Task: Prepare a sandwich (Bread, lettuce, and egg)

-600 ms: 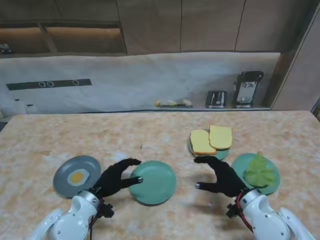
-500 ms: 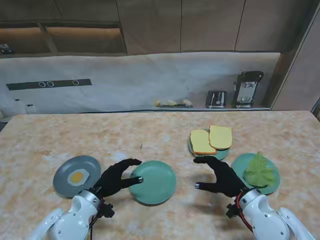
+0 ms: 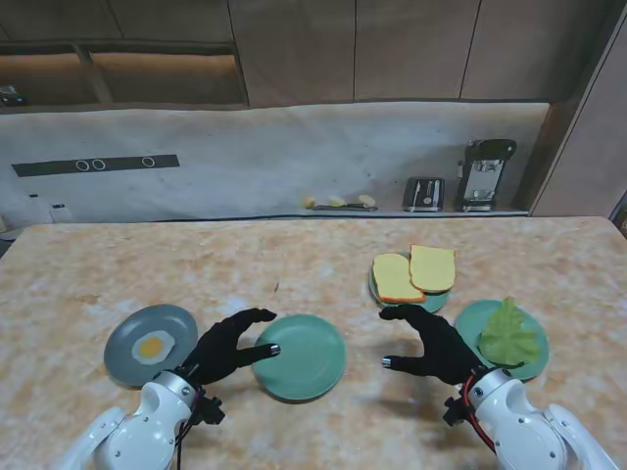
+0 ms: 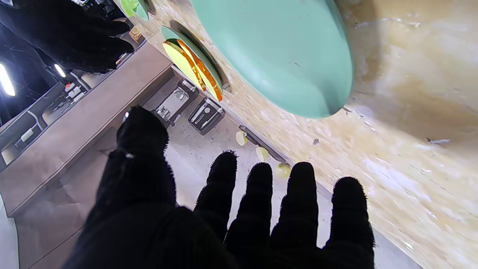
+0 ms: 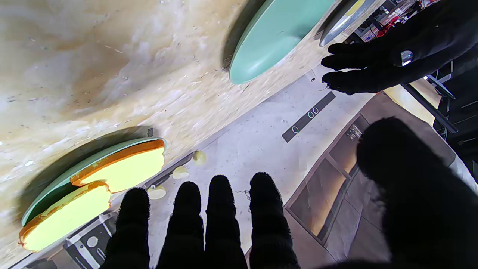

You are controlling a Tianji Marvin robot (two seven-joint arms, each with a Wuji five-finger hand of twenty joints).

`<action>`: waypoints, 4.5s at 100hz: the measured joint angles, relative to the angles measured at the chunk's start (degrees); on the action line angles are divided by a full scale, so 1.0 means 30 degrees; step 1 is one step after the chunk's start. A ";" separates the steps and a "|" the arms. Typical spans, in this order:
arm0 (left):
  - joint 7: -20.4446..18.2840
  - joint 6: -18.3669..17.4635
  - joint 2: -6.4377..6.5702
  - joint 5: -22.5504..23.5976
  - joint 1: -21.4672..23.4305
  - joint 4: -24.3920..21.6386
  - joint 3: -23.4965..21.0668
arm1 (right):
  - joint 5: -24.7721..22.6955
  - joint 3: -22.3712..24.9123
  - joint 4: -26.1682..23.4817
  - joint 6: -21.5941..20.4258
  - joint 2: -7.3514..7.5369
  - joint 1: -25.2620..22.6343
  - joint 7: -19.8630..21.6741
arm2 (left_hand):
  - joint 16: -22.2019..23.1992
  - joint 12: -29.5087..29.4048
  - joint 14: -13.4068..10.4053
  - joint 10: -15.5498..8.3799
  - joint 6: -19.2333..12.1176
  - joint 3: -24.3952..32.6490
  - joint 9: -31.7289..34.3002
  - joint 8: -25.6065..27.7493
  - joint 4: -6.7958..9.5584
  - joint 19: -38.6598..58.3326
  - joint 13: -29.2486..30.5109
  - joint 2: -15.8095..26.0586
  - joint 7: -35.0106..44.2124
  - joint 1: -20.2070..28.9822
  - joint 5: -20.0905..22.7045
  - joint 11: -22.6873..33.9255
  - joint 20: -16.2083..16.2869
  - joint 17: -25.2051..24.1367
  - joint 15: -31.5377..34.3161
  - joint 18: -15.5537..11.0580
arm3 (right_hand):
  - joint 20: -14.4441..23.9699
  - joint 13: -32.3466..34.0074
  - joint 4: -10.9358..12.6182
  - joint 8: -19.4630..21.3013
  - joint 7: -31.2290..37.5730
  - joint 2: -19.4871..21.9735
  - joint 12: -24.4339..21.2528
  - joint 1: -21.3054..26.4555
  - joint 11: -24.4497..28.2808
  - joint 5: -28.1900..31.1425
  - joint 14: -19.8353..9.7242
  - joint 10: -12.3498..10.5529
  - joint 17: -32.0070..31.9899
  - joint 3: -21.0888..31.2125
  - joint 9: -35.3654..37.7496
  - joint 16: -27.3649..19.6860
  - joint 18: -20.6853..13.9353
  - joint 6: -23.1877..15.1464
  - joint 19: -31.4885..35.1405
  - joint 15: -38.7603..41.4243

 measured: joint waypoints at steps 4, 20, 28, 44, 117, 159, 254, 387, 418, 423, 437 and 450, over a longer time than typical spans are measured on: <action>0.0003 0.0021 -0.0004 -0.0001 0.0000 -0.0002 0.0002 | -0.0022 -0.0001 0.0034 0.0006 0.0000 0.0034 -0.0017 | 0.0000 0.0000 0.0000 0.0000 0.0000 0.0000 0.0000 0.0000 0.0000 0.0000 0.0000 0.0000 0.0000 0.0000 0.0000 0.0000 0.0000 0.0000 0.0000 0.0002 | 0.0000 0.0003 0.0000 0.0065 0.0000 0.0000 0.0000 0.0000 0.0157 0.0004 0.0000 0.0000 0.0070 0.0000 0.0000 0.0000 0.0000 0.0050 0.0000 0.0000; -0.0071 0.0053 -0.0007 -0.0105 0.0000 -0.0019 0.0003 | -0.0813 -0.0068 0.0356 0.0041 0.0000 0.0408 -0.0283 | 0.0000 0.0000 0.0000 0.0000 -0.0104 0.0000 0.0000 0.0108 0.0000 -0.0003 0.0000 0.0000 0.0000 0.0000 0.0232 0.0000 0.0000 0.0000 0.0000 0.0011 | 0.0056 0.0203 0.0000 0.0084 0.0034 0.0000 0.0000 0.0230 0.0490 0.0198 0.0000 0.0000 0.0416 0.0029 0.0000 0.0000 0.0000 0.0302 0.0036 0.0034; -0.0162 0.0045 -0.0007 -0.0192 -0.0010 -0.0018 -0.0004 | -0.1241 -0.0150 0.0632 0.0303 -0.0002 0.0844 -0.0463 | 0.0000 0.0000 0.0000 0.0000 -0.0132 0.0000 0.0000 0.0107 0.0000 -0.0003 0.0000 0.0000 0.0000 0.0000 0.0232 0.0000 0.0000 0.0000 0.0000 0.0035 | 0.0087 0.0435 0.0000 0.0200 0.0209 -0.0002 0.0000 0.0248 0.0805 0.0436 0.0015 0.0003 0.0732 0.0082 0.0000 0.0026 0.0000 0.0544 0.0289 0.0335; -0.0262 0.0043 -0.0003 -0.0274 -0.0020 0.0003 -0.0015 | -0.2326 -0.0361 0.1120 0.1848 -0.0012 0.2142 -0.0790 | 0.0000 0.0000 0.0000 0.0000 -0.0163 0.0000 0.0001 0.0105 0.0000 -0.0003 0.0000 0.0001 0.0000 0.0000 0.0231 0.0000 0.0000 0.0000 0.0000 0.0162 | 0.0233 0.0435 0.0000 0.0314 0.0219 -0.0009 0.0000 0.0450 0.1225 0.0436 0.0236 0.0344 0.0929 0.0093 0.0206 0.0246 0.0234 0.0999 0.1372 0.0693; -0.0216 0.0023 -0.0030 -0.0475 0.0001 0.0091 -0.0275 | -0.2852 -0.2619 0.6699 0.9447 -0.0372 0.8949 -0.2001 | 0.0000 0.0002 0.0000 0.0000 -0.0173 0.0000 0.0007 0.0105 0.0000 -0.0003 0.0000 0.0003 0.0000 0.0000 0.0232 0.0000 0.0000 0.0000 0.0000 0.0227 | -0.0734 0.1345 0.0000 0.0375 -0.0071 -0.0285 0.0004 0.0431 0.1838 0.1399 0.1443 0.1534 0.0978 -0.0630 0.1419 0.0986 0.0481 0.3744 0.6849 0.2040; -0.0425 0.0178 -0.0023 -0.0567 -0.0089 0.0160 -0.0292 | -0.1283 -0.4595 1.1557 1.1760 -0.0941 1.2640 -0.3431 | 0.0000 0.0002 0.0000 0.0000 -0.0176 0.0000 0.0009 0.0105 0.0000 -0.0003 0.0000 0.0003 0.0000 0.0000 0.0232 -0.0001 0.0000 0.0000 0.0000 0.0394 | -0.2057 0.1535 0.0000 0.0464 -0.0048 -0.1225 0.0004 -0.0853 0.2123 0.2368 0.2379 0.2461 0.1199 -0.0397 0.1842 0.1472 0.0442 0.4600 0.9276 0.3116; -0.0702 0.0521 0.0011 -0.0392 -0.0287 0.0289 -0.0515 | 0.3844 -0.8837 2.1236 1.4548 -0.3953 1.9005 -0.5500 | 0.0000 0.0003 0.0000 0.0000 -0.0189 0.0000 0.0009 0.0105 0.0000 -0.0003 0.0000 0.0005 0.0000 0.0000 0.0234 -0.0001 0.0000 0.0000 0.0000 0.0403 | -0.2564 0.3670 -0.0502 0.0889 -0.0059 -0.1472 0.0003 -0.2546 0.2774 0.5835 0.4594 0.4403 0.3159 0.0154 0.5096 0.2485 0.0904 0.6004 1.2343 0.5688; -0.0469 0.0721 0.0009 -0.0166 -0.0339 0.0579 -0.0720 | 0.5141 -1.1201 2.5538 1.4819 -0.5986 2.1326 -0.5409 | 0.0001 0.0011 0.0000 0.0000 -0.0368 0.0000 0.0010 0.0265 0.0000 -0.0024 0.0000 0.0011 0.0100 0.0028 0.1203 -0.0001 0.0000 -0.0050 0.0000 0.0408 | -0.1974 0.7883 -0.0504 0.3205 0.1587 -0.1772 0.0003 0.1899 0.4627 0.9372 0.5858 0.5200 0.6966 -0.1935 1.0043 0.4534 0.2345 0.5922 1.5991 0.9934; -0.0479 0.0686 0.0010 -0.0166 -0.0306 0.0611 -0.0789 | 0.5094 -1.0983 2.5943 1.4853 -0.6279 2.1320 -0.6087 | 0.0001 0.0011 0.0000 0.0000 -0.0369 0.0000 0.0010 0.0265 0.0000 -0.0108 -0.0001 0.0011 0.0102 0.0030 0.1203 -0.0001 0.0000 -0.0057 0.0000 0.0408 | -0.1656 0.9237 -0.0799 0.5388 0.4465 -0.2207 0.0003 0.4088 0.6499 0.9361 0.5228 0.4219 0.8073 -0.3245 1.0791 0.4719 0.2068 0.4781 1.6810 1.0538; -0.0486 0.0686 0.0010 -0.0163 -0.0295 0.0611 -0.0804 | 0.5110 -1.0954 2.6004 1.4871 -0.6330 2.1322 -0.6154 | 0.0001 0.0011 0.0000 0.0000 -0.0369 0.0000 0.0010 0.0265 0.0000 -0.0149 -0.0001 0.0011 0.0102 0.0030 0.1203 -0.0001 0.0000 -0.0075 0.0000 0.0408 | -0.1558 0.9403 -0.1005 0.5849 0.4970 -0.2425 0.0003 0.4395 0.6794 0.9361 0.5098 0.4015 0.8219 -0.3315 1.0865 0.4809 0.1969 0.4566 1.6989 1.0810; -0.0491 0.0686 0.0014 -0.0081 -0.0271 0.0610 -0.0819 | 0.5127 -1.0899 2.6429 1.4690 -0.6551 2.1393 -0.6633 | 0.0001 0.0011 0.0000 0.0000 -0.0370 0.0000 0.0010 0.0280 0.0000 -0.0151 -0.0001 0.0011 0.0102 0.0040 0.1203 -0.0001 0.0000 -0.0082 0.0000 0.0408 | -0.1455 0.9982 -0.1626 0.6998 0.6234 -0.3003 0.0003 0.5200 0.7430 0.9588 0.4799 0.3583 0.8727 -0.3400 1.1095 0.4973 0.1782 0.4079 1.7381 1.1238; -0.0488 0.0685 0.0015 -0.0027 -0.0267 0.0610 -0.0843 | 0.5122 -1.0718 2.6551 1.4305 -0.6643 2.1383 -0.7127 | 0.0001 0.0012 0.0000 0.0000 -0.0370 0.0000 0.0010 0.0284 0.0000 -0.0155 -0.0001 0.0011 0.0103 0.0045 0.1205 -0.0001 0.0000 -0.0085 0.0000 0.0408 | -0.1455 1.0379 -0.3527 0.6991 0.7429 -0.5137 0.0003 0.5366 0.7459 1.0037 0.4601 0.3282 0.9189 0.0135 1.1239 0.4974 0.1684 0.3664 1.7455 1.1355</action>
